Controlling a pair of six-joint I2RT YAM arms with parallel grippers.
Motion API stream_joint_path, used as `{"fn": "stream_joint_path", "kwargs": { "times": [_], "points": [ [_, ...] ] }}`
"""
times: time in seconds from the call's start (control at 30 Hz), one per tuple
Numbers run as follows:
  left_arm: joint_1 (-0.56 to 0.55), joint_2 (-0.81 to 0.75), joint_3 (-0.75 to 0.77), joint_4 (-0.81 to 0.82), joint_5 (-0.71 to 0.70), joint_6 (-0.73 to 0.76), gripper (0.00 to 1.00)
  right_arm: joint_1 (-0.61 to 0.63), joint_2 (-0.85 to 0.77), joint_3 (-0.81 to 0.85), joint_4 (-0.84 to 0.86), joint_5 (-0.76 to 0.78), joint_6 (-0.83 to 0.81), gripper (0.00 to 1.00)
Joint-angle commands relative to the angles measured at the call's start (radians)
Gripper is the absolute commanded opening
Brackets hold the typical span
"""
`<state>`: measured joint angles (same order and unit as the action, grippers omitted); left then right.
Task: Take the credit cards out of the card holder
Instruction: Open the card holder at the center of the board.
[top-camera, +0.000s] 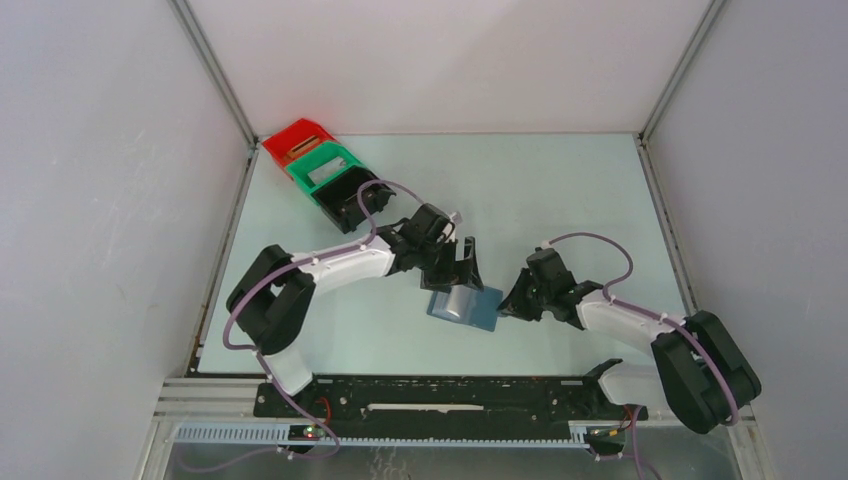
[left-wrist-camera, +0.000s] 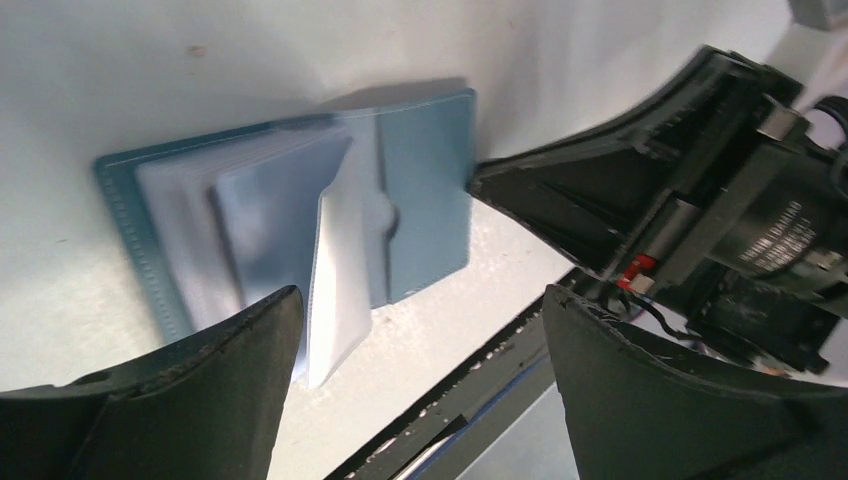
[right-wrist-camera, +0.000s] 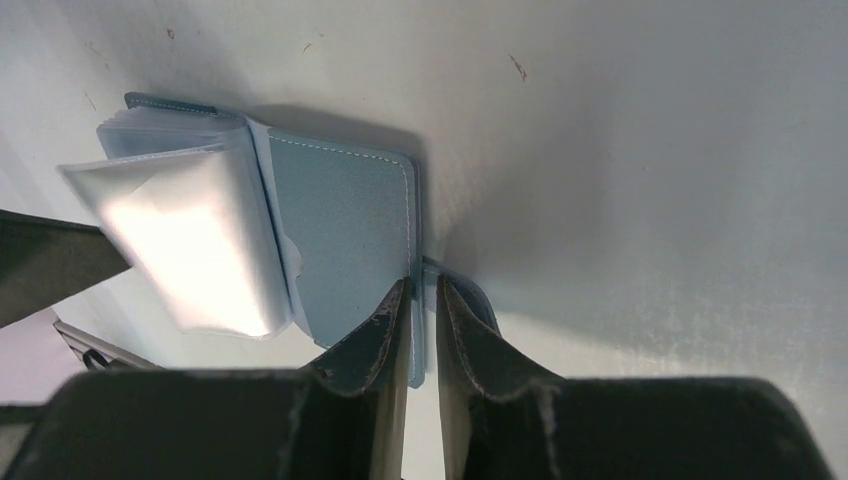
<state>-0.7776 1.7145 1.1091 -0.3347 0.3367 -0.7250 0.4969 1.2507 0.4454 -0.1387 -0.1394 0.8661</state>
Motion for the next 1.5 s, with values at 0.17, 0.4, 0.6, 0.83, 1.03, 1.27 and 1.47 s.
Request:
{"fn": "stream_joint_path", "kwargs": {
  "times": [0.17,0.4,0.6,0.83,1.03,1.27,1.47],
  "points": [
    [-0.048,0.015,0.049,0.194,0.226,-0.044,0.94,-0.02,-0.1,-0.014,-0.056,0.014,0.005,0.23],
    [-0.068,0.086,0.065,0.314,0.304,-0.101,0.94,-0.061,-0.217,-0.042,-0.088,0.003,0.003,0.25],
    [-0.083,0.192,0.079,0.387,0.333,-0.149,0.94,-0.11,-0.329,-0.107,-0.089,-0.033,0.026,0.25],
    [-0.087,0.199,0.075,0.393,0.327,-0.147,0.94,-0.119,-0.421,-0.206,0.033,-0.104,0.094,0.23],
    [-0.076,0.121,0.036,0.392,0.302,-0.141,0.94,-0.118,-0.41,-0.218,0.158,-0.181,0.139,0.2],
    [-0.022,0.065,0.004,0.371,0.288,-0.13,0.94,-0.114,-0.359,-0.183,0.233,-0.211,0.147,0.18],
    [0.022,0.042,-0.032,0.37,0.285,-0.124,0.94,-0.072,-0.307,-0.154,0.27,-0.208,0.156,0.17]
  ]
}}
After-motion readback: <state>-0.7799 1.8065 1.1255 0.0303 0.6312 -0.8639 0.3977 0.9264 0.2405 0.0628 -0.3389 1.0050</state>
